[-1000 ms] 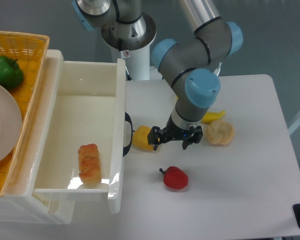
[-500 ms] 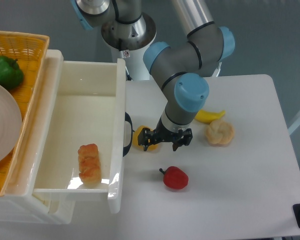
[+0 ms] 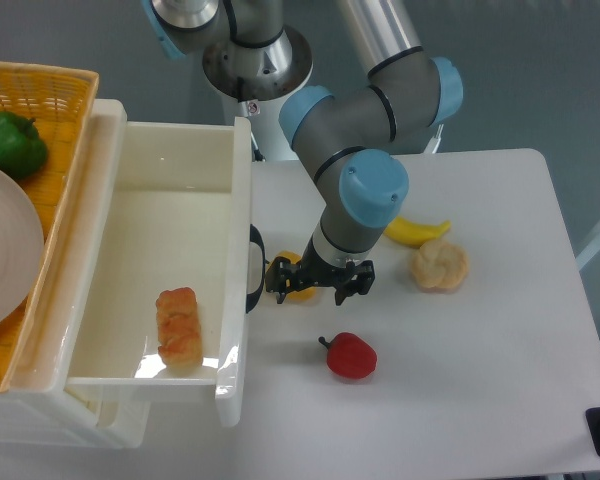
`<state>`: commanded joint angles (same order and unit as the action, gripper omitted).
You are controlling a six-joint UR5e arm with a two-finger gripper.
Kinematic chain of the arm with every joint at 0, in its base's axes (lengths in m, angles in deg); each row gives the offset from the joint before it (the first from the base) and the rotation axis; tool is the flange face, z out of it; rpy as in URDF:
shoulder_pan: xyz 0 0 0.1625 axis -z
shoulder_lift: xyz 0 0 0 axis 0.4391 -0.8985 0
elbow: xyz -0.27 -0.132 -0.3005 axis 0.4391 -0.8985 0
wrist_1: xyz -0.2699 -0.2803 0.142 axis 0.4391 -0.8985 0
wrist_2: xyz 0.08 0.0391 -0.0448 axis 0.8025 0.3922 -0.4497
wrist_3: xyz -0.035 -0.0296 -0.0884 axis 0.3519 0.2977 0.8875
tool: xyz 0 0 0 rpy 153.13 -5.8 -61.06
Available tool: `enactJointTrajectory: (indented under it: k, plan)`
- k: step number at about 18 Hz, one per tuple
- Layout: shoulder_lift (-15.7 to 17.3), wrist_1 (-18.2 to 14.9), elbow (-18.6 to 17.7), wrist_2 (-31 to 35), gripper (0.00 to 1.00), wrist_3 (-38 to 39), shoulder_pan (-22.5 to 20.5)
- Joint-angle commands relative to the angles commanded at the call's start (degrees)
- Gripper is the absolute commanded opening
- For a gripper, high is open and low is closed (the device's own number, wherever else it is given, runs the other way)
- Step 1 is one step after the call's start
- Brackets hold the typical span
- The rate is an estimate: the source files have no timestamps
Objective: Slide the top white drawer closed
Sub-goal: 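Move the gripper down and over to the drawer's front handle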
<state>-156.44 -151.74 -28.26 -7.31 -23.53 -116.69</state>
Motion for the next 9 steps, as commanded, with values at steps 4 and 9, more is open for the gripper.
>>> enactJointTrajectory:
  k: [4, 9]
  plan:
    - [0.44, 0.00, 0.09, -0.70, 1.00, 0.00, 0.00]
    - [0.62, 0.00, 0.09, -1.06, 1.00, 0.00, 0.09]
